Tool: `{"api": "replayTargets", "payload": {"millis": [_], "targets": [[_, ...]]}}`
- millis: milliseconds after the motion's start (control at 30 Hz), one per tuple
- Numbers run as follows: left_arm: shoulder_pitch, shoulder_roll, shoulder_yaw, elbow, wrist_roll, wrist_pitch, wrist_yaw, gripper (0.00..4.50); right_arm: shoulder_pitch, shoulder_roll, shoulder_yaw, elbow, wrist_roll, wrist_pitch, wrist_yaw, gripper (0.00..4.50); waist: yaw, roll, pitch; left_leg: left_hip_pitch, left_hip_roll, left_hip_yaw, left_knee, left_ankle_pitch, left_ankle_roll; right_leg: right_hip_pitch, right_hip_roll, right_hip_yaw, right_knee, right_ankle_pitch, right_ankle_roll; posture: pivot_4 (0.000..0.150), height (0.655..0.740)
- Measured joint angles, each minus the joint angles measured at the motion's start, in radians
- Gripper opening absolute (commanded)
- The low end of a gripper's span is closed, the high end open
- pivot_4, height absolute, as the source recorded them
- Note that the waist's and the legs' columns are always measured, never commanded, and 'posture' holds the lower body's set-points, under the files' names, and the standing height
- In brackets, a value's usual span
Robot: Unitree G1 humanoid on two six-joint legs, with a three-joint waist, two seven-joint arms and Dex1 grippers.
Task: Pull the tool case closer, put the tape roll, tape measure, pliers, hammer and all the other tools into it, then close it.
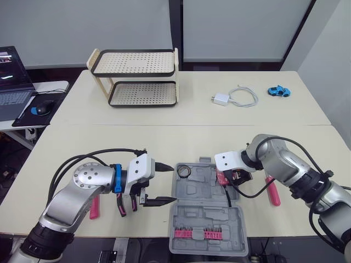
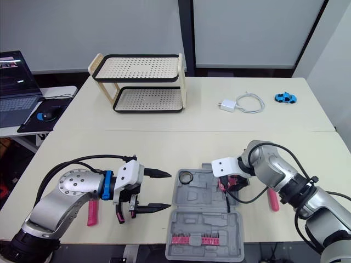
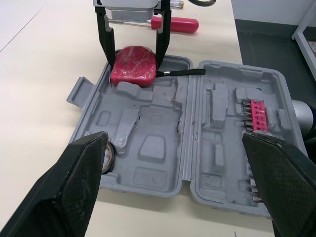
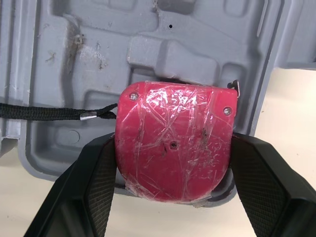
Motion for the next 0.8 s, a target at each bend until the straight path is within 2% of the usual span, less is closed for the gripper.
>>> {"api": "replayTargets", "payload": {"millis": [200, 333, 500, 800], "targets": [[0.008, -0.002, -0.001, 0.0, 0.004, -0.01, -0.004, 4.5, 0.0, 0.005, -0.001, 0.002, -0.01, -0.011, -0.001, 3.12, 0.0, 0.0, 0.0, 0.0, 0.0, 0.0, 0.0, 0.0, 0.0, 0.0, 0.0, 0.0, 0.0, 0.0, 0.0, 0.15, 0.74], [0.009, -0.005, -0.006, 0.0, 0.006, -0.024, -0.01, 4.5, 0.0, 0.007, -0.003, 0.004, -0.018, -0.022, -0.002, 4.44, 0.0, 0.0, 0.0, 0.0, 0.0, 0.0, 0.0, 0.0, 0.0, 0.0, 0.0, 0.0, 0.0, 0.0, 0.0, 0.15, 0.74], [0.017, -0.009, -0.018, 0.0, 0.006, -0.026, -0.01, 4.5, 0.0, 0.009, -0.041, -0.018, -0.006, -0.007, 0.005, 4.48, 0.0, 0.0, 0.0, 0.0, 0.0, 0.0, 0.0, 0.0, 0.0, 0.0, 0.0, 0.0, 0.0, 0.0, 0.0, 0.15, 0.74], [0.019, -0.011, -0.018, 0.0, 0.005, -0.025, -0.009, 4.5, 0.026, -0.039, -0.149, -0.201, 0.104, 0.081, 0.07, 4.48, 0.001, 0.0, 0.0, 0.0, 0.0, -0.001, 0.0, 0.0, 0.0, 0.0, 0.0, 0.0, 0.0, 0.0, 0.0, 0.15, 0.74]]}}
